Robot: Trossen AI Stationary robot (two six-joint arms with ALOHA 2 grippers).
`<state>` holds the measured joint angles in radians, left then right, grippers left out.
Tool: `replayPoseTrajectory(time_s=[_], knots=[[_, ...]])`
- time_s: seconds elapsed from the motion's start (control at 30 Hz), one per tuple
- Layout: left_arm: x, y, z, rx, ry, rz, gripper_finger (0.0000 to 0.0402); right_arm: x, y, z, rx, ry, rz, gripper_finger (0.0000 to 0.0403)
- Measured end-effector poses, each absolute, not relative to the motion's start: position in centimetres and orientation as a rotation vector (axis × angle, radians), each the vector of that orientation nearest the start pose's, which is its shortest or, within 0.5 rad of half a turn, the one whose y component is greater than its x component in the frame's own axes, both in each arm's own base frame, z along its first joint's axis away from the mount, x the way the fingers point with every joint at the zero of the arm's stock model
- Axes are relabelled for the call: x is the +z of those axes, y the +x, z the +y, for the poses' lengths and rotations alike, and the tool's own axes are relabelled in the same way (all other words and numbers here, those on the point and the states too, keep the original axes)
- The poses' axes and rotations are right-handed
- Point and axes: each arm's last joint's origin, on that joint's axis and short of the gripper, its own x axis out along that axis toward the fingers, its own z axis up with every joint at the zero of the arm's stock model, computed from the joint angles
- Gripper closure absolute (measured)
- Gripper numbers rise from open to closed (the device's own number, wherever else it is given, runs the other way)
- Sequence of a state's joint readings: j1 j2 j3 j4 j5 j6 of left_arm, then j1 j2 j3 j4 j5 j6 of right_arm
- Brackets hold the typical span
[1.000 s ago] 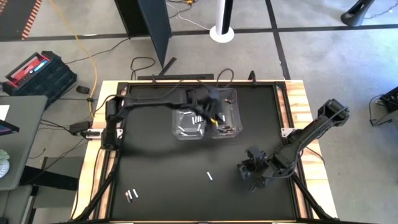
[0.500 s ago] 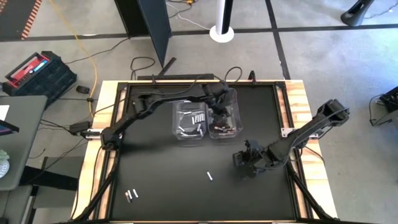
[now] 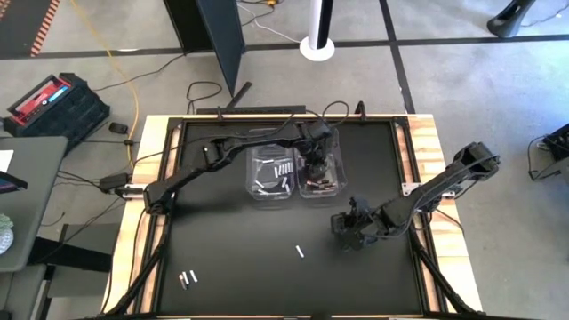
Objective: Sort batteries
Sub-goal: Put the black battery into the right transparent bin
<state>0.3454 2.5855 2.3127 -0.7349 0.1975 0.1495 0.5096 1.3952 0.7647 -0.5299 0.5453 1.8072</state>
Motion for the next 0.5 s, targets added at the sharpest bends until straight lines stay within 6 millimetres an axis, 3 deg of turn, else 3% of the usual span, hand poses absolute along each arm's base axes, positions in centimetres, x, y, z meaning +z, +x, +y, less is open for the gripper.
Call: replayPoseTrajectory(time_s=[0.5], knots=[[15.79, 51.67, 18.05, 0.069, -0.151, 0.976, 0.0278, 18.23, 21.97, 10.56, -0.841, 1.055, 0.625, 0.0230]])
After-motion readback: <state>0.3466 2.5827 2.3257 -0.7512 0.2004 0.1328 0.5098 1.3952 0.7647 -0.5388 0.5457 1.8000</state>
